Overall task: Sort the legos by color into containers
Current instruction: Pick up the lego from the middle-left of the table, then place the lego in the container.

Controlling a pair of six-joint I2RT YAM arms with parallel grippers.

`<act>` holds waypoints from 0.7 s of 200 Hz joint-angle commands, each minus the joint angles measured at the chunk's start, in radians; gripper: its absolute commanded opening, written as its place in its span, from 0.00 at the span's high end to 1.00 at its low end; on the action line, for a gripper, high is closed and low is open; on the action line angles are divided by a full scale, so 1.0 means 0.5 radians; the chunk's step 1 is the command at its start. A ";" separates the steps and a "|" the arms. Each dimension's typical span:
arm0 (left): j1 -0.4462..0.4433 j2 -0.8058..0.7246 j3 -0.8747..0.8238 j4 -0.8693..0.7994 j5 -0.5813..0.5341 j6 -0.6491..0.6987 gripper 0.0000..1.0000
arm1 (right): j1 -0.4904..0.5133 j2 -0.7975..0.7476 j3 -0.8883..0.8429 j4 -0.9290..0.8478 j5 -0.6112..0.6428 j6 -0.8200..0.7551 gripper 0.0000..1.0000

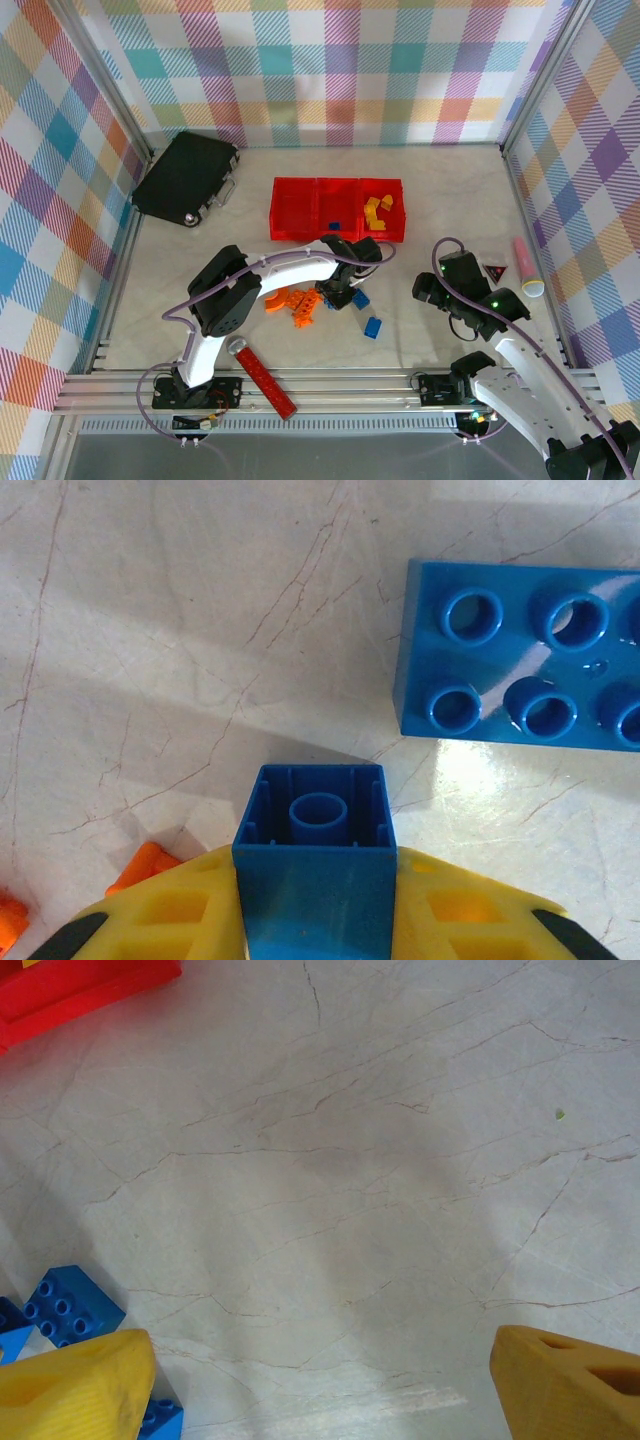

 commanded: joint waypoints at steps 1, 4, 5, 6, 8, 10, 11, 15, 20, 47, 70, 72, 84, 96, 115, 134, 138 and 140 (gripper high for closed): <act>-0.021 -0.088 0.083 -0.037 -0.055 -0.044 0.75 | -0.014 -0.020 0.001 -0.036 0.030 0.030 0.13; -0.021 -0.098 0.090 -0.042 -0.070 -0.047 0.75 | -0.012 -0.020 0.000 -0.036 0.032 0.031 0.13; -0.021 -0.101 0.094 -0.043 -0.075 -0.047 0.75 | -0.013 -0.020 0.000 -0.037 0.031 0.031 0.13; -0.021 -0.106 0.097 -0.045 -0.079 -0.047 0.75 | -0.013 -0.020 -0.002 -0.036 0.030 0.031 0.13; -0.021 -0.113 0.102 -0.048 -0.085 -0.051 0.75 | -0.014 -0.020 -0.003 -0.035 0.030 0.031 0.13; -0.019 -0.124 0.109 -0.053 -0.099 -0.053 0.75 | -0.014 -0.021 -0.003 -0.034 0.034 0.033 0.13; -0.019 -0.128 0.113 -0.055 -0.105 -0.053 0.75 | -0.014 -0.020 -0.003 -0.035 0.034 0.034 0.13; -0.018 -0.140 0.128 -0.059 -0.126 -0.056 0.75 | -0.013 -0.020 -0.003 -0.033 0.033 0.034 0.13; -0.018 -0.158 0.150 -0.070 -0.153 -0.060 0.75 | -0.014 -0.020 -0.003 -0.033 0.033 0.031 0.13; 0.017 -0.240 0.267 -0.081 -0.227 -0.059 0.75 | -0.014 -0.015 -0.007 -0.019 0.042 0.024 0.12; 0.108 -0.232 0.399 -0.088 -0.292 -0.032 0.74 | -0.014 -0.005 -0.008 -0.011 0.043 0.013 0.12; 0.117 -0.225 0.422 -0.093 -0.298 -0.030 0.74 | -0.014 -0.004 -0.009 -0.011 0.043 0.015 0.12; 0.201 -0.166 0.550 -0.127 -0.332 -0.018 0.74 | -0.014 -0.001 -0.009 -0.008 0.045 0.010 0.12; 0.287 -0.085 0.716 -0.145 -0.352 -0.015 0.74 | -0.014 -0.001 -0.009 -0.005 0.045 0.010 0.12; 0.442 0.071 0.975 -0.163 -0.329 -0.021 0.74 | -0.014 0.002 -0.010 -0.002 0.045 0.003 0.12; 0.557 0.248 1.273 -0.182 -0.323 -0.052 0.74 | -0.012 0.002 -0.001 -0.001 0.040 -0.002 0.12; 0.577 0.294 1.333 -0.189 -0.317 -0.060 0.74 | -0.013 0.002 -0.002 -0.004 0.037 0.000 0.12; 0.583 0.314 1.361 -0.191 -0.314 -0.064 0.74 | -0.014 0.002 -0.003 -0.004 0.036 -0.002 0.13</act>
